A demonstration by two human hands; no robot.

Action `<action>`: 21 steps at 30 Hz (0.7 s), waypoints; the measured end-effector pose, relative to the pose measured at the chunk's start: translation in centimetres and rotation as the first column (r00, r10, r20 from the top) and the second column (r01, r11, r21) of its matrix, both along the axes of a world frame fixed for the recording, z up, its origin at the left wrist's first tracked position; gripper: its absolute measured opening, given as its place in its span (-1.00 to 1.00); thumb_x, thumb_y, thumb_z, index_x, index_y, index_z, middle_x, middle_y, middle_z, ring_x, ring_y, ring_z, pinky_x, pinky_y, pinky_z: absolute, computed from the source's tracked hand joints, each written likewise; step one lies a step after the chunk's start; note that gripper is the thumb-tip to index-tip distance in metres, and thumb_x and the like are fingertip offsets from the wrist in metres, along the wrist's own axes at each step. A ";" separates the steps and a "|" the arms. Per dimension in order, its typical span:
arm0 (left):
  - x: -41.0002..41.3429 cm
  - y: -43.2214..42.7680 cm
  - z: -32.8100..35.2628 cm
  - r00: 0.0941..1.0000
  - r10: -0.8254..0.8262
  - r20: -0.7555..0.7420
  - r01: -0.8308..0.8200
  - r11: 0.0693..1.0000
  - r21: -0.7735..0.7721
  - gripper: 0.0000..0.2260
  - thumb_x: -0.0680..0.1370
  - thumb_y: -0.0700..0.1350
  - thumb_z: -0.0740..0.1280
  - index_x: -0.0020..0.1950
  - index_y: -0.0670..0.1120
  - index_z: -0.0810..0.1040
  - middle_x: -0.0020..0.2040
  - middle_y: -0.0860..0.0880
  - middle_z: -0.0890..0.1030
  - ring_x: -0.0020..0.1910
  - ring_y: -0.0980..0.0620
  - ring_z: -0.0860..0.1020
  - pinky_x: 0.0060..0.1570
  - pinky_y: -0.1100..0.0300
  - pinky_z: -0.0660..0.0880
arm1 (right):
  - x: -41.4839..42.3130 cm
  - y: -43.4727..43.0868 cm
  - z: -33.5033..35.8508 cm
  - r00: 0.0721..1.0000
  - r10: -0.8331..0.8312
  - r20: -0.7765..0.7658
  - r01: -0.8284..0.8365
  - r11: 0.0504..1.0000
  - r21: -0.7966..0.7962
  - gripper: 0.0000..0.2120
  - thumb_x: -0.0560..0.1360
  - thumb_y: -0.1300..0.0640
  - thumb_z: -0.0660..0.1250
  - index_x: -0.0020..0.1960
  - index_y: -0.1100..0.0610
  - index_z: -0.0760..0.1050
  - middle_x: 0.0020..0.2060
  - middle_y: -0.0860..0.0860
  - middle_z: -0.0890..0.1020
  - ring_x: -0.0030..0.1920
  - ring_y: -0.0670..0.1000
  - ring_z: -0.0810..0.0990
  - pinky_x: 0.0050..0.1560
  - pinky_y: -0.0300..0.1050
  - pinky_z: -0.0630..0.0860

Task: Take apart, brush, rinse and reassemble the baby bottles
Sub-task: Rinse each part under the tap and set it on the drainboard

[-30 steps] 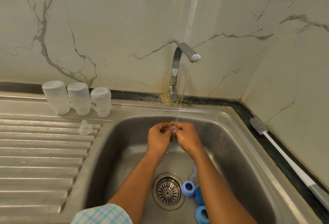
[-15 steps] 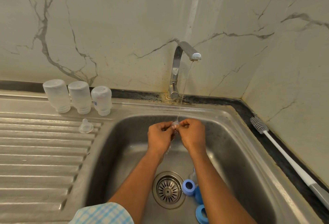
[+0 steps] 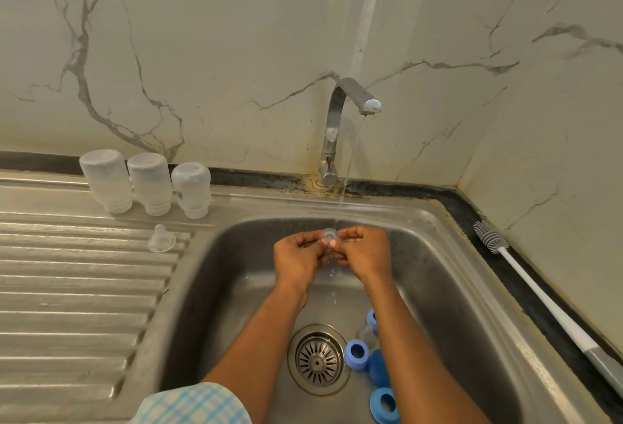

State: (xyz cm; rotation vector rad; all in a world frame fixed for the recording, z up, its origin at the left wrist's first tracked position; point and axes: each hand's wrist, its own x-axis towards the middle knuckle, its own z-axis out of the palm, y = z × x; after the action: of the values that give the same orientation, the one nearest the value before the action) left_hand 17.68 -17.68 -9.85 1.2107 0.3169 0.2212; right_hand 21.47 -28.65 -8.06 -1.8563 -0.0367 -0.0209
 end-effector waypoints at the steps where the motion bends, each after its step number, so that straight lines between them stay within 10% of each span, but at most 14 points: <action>1: 0.0 0.0 0.1 1.000 -0.002 0.005 0.002 1.000 -0.022 -0.90 0.54 -0.32 0.40 0.02 -0.20 0.66 -0.13 -0.16 0.72 -0.17 -0.01 0.71 -0.16 0.23 0.64 | 0.1 0.0 -0.2 1.000 -0.004 0.003 0.004 1.000 -0.012 -0.85 0.47 0.29 0.45 -0.19 0.07 0.60 -0.29 0.08 0.70 -0.26 0.05 0.70 -0.19 -0.05 0.67; 12: 0.1 0.1 -0.2 0.993 -0.062 -0.104 0.050 0.992 -0.114 -0.91 0.59 -0.29 0.35 0.08 -0.22 0.60 -0.14 -0.19 0.71 -0.22 -0.01 0.69 -0.16 0.15 0.66 | 0.2 0.4 -0.5 0.999 0.020 -0.033 -0.019 0.998 0.053 -0.89 0.60 0.18 0.31 -0.02 0.19 0.59 -0.13 0.18 0.70 -0.14 0.15 0.71 -0.06 0.18 0.66; 21: 0.2 -0.3 -0.1 0.985 -0.160 -0.061 0.160 0.987 -0.010 -0.86 0.62 -0.22 0.33 0.10 -0.15 0.67 -0.06 -0.14 0.72 -0.09 -0.04 0.68 0.05 0.03 0.64 | -0.2 0.1 0.0 0.988 0.154 0.014 -0.154 0.987 0.039 -0.70 0.44 0.37 0.44 0.15 0.19 0.61 -0.01 0.04 0.69 0.03 -0.04 0.66 0.06 -0.21 0.60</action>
State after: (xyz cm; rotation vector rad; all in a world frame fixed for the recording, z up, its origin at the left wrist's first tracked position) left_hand 17.89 -17.94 -9.90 1.2334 0.2721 0.0436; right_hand 21.26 -28.50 -8.01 -1.8085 -0.1861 0.0753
